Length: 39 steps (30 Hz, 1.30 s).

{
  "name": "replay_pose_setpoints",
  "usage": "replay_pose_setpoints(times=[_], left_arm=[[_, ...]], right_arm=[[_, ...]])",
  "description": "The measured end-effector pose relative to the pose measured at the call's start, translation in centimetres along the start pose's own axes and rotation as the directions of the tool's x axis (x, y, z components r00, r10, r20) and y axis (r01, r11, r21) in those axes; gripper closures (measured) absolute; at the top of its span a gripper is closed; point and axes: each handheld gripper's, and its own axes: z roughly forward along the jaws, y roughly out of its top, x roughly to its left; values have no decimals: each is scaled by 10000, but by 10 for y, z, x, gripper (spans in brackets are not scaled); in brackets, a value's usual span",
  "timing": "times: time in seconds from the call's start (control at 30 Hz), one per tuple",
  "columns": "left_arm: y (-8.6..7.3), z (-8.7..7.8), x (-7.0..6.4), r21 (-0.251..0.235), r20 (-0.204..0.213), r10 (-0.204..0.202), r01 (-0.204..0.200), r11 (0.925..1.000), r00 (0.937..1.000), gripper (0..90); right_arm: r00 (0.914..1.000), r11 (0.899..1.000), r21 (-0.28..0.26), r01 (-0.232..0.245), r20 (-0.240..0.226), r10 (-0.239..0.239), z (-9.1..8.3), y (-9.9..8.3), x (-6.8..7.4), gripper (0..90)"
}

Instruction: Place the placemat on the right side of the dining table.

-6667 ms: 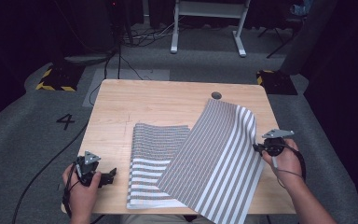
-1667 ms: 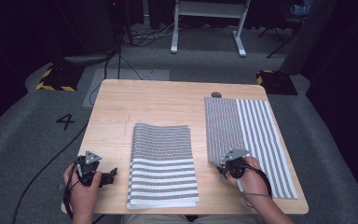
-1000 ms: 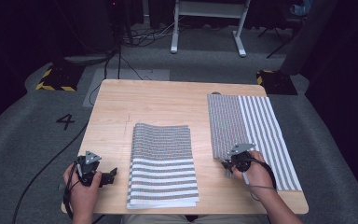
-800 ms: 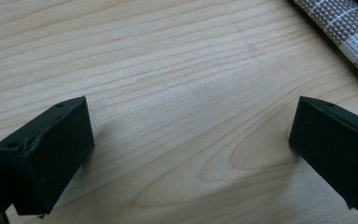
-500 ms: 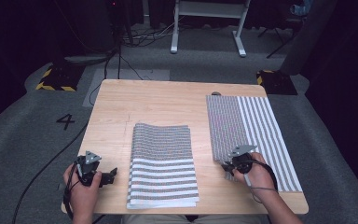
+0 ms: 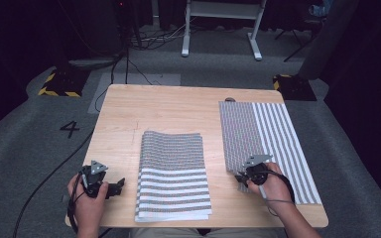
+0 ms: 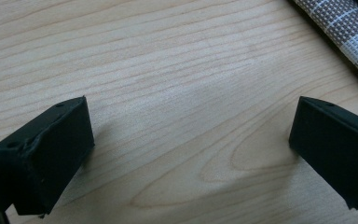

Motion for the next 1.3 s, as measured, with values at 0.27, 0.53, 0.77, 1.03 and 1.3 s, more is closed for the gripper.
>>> replay_pose_setpoints(times=[0.27,0.53,0.77,1.03,1.3], left_arm=[[0,0,0,8,-1,0,0,10000,10000,0],[0,0,0,-2,-2,-7,7,10000,10000,0],[0,0,0,-2,-1,-6,6,10000,10000,0],[0,0,0,0,5,1,-1,10000,10000,0],[0,0,0,5,8,9,-9,10000,10000,0]], right_arm=[[9997,9998,43,-182,-171,182,0,0,1,720],[9936,9855,-1275,-1115,-342,1080,-8,4,11,393],[9942,9705,-2171,-1046,32,1078,-28,16,11,357],[9962,9484,-3053,-855,-125,858,-46,41,23,353],[9968,9454,-3157,-803,-279,753,-52,65,54,327]])
